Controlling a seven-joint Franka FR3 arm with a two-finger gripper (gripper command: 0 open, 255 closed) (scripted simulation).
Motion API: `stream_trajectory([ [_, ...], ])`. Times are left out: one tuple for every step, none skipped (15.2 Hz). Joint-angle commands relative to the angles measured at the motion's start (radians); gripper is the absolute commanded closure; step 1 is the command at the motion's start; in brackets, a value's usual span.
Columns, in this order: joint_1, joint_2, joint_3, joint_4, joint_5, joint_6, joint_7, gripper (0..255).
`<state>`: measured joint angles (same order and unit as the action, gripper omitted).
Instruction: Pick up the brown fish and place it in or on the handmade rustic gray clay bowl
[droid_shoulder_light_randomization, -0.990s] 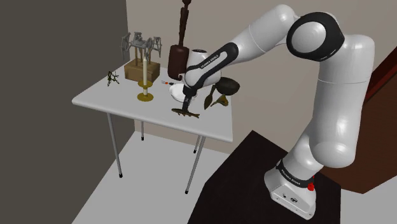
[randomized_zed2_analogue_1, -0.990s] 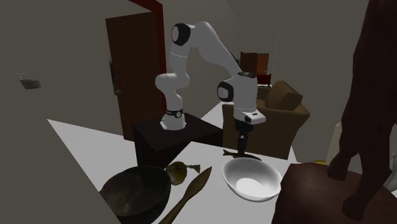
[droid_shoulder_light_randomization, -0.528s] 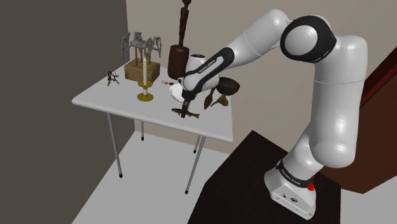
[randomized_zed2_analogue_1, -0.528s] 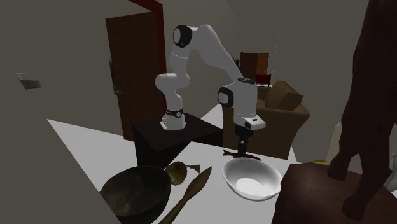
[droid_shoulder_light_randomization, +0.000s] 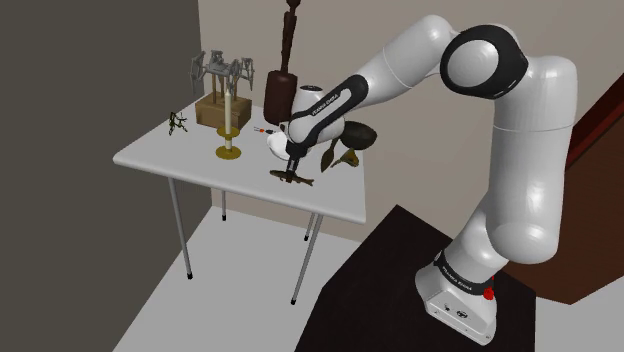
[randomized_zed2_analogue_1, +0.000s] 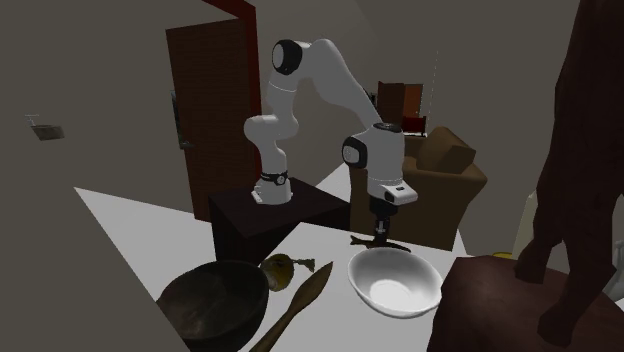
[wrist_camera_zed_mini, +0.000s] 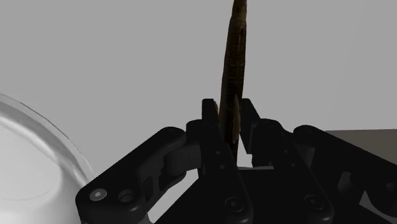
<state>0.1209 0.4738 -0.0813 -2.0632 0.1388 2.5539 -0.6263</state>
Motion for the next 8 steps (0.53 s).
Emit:
stream_trajectory([
  [0.000,0.000,0.000,0.000,0.000,0.000,0.000,255],
  [0.000,0.000,0.000,0.000,0.000,0.000,0.000,255],
  [0.000,0.000,0.000,0.000,0.000,0.000,0.000,255],
  [0.000,0.000,0.000,0.000,0.000,0.000,0.000,255],
  [0.000,0.000,0.000,0.000,0.000,0.000,0.000,255],
  [-0.001,0.000,0.000,0.000,0.000,0.000,-0.001,255],
  [0.000,-0.011,-0.002,-0.001,-0.002,-0.010,0.001,255],
  [0.002,-0.022,-0.003,-0.002,-0.004,-0.020,0.003,255],
])
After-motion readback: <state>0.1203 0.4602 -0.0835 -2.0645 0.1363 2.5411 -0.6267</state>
